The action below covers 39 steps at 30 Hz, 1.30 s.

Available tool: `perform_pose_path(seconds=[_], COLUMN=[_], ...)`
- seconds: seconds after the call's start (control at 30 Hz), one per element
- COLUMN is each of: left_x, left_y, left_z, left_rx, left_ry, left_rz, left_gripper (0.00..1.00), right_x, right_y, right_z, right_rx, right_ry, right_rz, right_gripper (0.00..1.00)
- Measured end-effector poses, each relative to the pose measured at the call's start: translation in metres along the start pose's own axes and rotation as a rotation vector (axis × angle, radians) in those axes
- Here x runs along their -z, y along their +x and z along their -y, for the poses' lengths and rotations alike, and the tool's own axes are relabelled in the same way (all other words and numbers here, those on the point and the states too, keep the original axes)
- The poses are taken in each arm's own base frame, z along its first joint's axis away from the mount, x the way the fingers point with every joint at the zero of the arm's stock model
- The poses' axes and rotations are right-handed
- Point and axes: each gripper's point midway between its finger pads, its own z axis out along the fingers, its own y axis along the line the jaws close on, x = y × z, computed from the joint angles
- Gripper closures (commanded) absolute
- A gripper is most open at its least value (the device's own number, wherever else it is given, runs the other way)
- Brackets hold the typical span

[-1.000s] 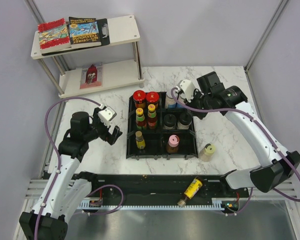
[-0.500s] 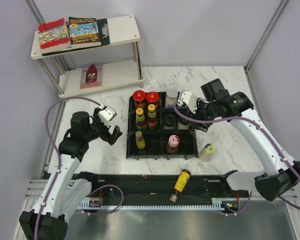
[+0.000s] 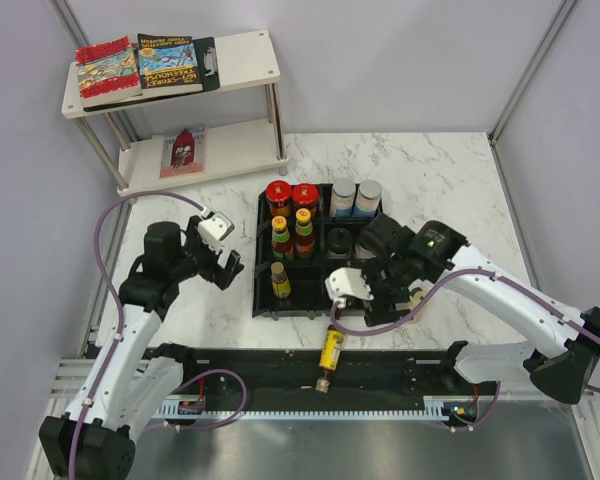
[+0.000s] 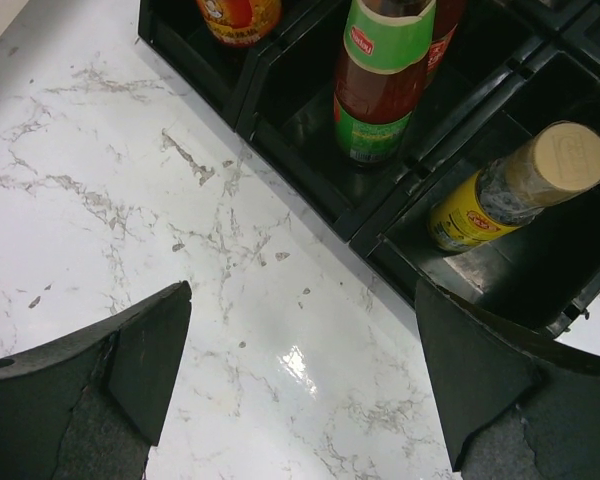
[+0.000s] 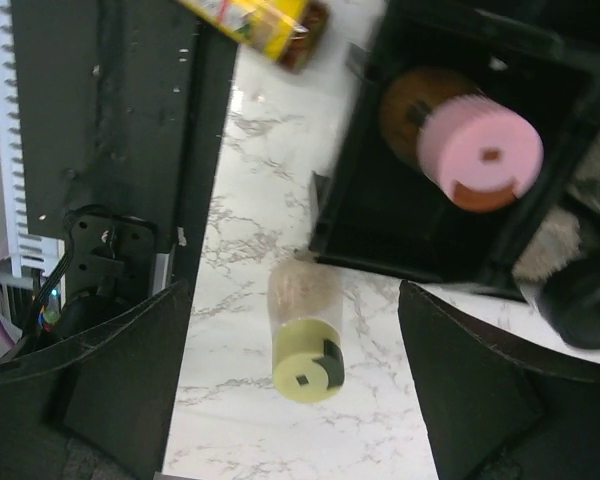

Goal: Organize the condiment bottles
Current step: Pick up the bottle from the center of the board.

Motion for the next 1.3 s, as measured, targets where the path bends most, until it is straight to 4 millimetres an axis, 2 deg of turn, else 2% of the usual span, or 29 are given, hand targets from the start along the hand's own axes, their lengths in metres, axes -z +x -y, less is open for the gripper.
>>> perform_pose_path(seconds=[0.13, 0.37, 0.53, 0.77, 1.03, 1.3], left_x=[-0.004, -0.008, -0.009, -0.008, -0.01, -0.01], left_y=[0.007, 0.017, 0.02, 0.023, 0.025, 0.025], left_z=[-0.003, -0.01, -0.014, -0.019, -0.02, -0.02], left_rx=[0.012, 0.027, 0.032, 0.041, 0.046, 0.046], left_ry=[-0.009, -0.032, -0.051, -0.071, -0.069, -0.069], left_rz=[-0.032, -0.076, -0.089, -0.099, -0.11, -0.11], left_gripper=[0.01, 0.01, 0.01, 0.01, 0.01, 0.01], right_x=[-0.026, -0.063, -0.094, -0.145, -0.163, -0.181], right_y=[-0.013, -0.052, -0.069, -0.08, -0.105, -0.11], right_z=[-0.024, -0.047, -0.05, -0.051, -0.06, -0.065], right_rx=[0.135, 0.345, 0.433, 0.506, 0.619, 0.664], right_ry=[-0.097, -0.179, -0.217, -0.273, -0.27, -0.292], right_rz=[-0.031, -0.034, -0.039, -0.077, -0.065, -0.086], right_gripper=[0.08, 0.07, 0.07, 0.07, 0.07, 0.1])
